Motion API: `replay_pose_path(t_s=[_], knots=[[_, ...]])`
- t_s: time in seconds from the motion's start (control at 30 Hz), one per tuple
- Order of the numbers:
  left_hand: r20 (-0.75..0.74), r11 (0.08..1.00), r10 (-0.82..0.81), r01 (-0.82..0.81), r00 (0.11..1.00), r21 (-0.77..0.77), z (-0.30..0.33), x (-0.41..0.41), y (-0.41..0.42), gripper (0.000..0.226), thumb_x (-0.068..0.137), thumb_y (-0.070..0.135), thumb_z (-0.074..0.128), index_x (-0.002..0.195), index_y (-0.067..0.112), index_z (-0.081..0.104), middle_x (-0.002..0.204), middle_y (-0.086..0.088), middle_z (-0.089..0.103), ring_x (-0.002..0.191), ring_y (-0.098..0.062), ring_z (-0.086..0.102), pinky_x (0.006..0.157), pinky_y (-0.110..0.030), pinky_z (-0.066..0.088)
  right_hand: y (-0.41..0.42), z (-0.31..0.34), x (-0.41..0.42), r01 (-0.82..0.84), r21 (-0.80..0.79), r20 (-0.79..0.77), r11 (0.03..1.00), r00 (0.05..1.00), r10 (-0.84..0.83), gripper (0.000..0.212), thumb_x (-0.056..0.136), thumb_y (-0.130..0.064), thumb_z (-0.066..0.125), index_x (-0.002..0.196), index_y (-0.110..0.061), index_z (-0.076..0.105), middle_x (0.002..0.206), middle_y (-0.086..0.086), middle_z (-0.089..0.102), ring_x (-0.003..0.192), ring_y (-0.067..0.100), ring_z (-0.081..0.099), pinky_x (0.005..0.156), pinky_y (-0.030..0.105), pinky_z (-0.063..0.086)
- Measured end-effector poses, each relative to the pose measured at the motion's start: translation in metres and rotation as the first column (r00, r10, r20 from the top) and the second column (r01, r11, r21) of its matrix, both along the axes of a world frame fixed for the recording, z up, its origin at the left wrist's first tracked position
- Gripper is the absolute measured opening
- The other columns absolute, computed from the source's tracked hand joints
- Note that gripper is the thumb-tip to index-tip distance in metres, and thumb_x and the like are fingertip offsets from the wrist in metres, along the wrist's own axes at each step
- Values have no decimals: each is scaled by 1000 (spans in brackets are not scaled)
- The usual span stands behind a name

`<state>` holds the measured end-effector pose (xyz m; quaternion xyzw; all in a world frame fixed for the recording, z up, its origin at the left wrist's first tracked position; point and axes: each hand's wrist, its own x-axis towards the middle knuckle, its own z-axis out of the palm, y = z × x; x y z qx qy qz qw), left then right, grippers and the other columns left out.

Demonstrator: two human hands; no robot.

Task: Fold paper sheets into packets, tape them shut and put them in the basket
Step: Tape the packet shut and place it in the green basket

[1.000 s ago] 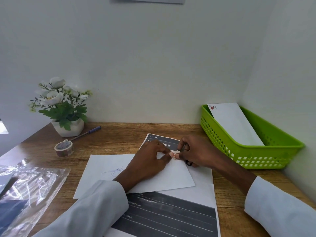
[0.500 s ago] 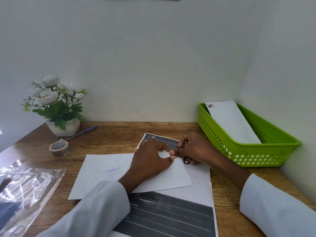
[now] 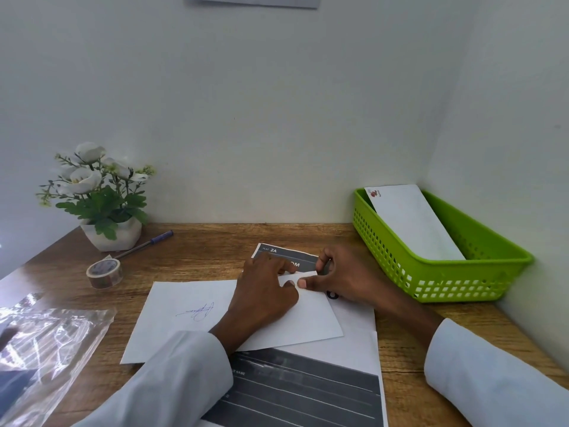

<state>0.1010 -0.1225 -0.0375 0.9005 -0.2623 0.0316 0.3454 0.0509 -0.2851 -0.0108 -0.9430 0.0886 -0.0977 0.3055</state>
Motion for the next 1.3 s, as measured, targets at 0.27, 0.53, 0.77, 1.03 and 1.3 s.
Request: replay_pose_path(t_s=[0.27, 0.53, 0.77, 1.03, 1.3], knots=[[52, 993, 56, -61, 997, 100, 3, -3, 1, 34, 85, 41, 65, 118, 32, 61, 135, 7, 52, 130, -18, 36, 108, -40, 36, -4, 2, 2, 18, 122, -109, 992, 994, -5, 49, 61, -47, 89, 88, -14, 64, 61, -2, 67, 49, 10, 58, 45, 25, 44], [30, 991, 26, -30, 999, 133, 6, 2, 3, 31, 81, 49, 69, 107, 35, 59, 138, 7, 43, 134, -18, 30, 110, -41, 31, 1, -9, 6, 104, -67, 68, 992, 993, -99, 39, 83, -53, 68, 69, -18, 59, 57, -5, 62, 48, 8, 54, 49, 26, 38], [21, 998, -68, 68, 997, -15, 30, 11, 15, 9, 87, 33, 67, 81, 33, 59, 94, 14, 65, 93, -8, 60, 79, -30, 50, 7, 7, -7, 56, 392, 35, 918, 996, -76, 63, 85, -62, 57, 83, 0, 67, 65, 8, 71, 48, 18, 61, 43, 23, 43], [58, 911, 46, -18, 997, -412, 102, 19, 40, 10, 85, 26, 70, 76, 26, 66, 69, 6, 70, 57, -7, 55, 60, -27, 41, 24, 33, -22, -190, 830, 111, 525, 978, 178, 43, 78, -20, 78, 118, -8, 67, 108, 10, 75, 97, 26, 71, 75, 35, 60], [-88, 593, -75, -27, 993, -805, 168, -4, 61, 5, 87, 18, 70, 86, 15, 74, 76, 2, 73, 62, -7, 64, 57, -19, 51, 57, 64, -38, -339, 783, 328, 522, 937, 115, 27, 82, -9, 73, 107, -1, 72, 102, 16, 76, 87, 29, 71, 80, 39, 60]])
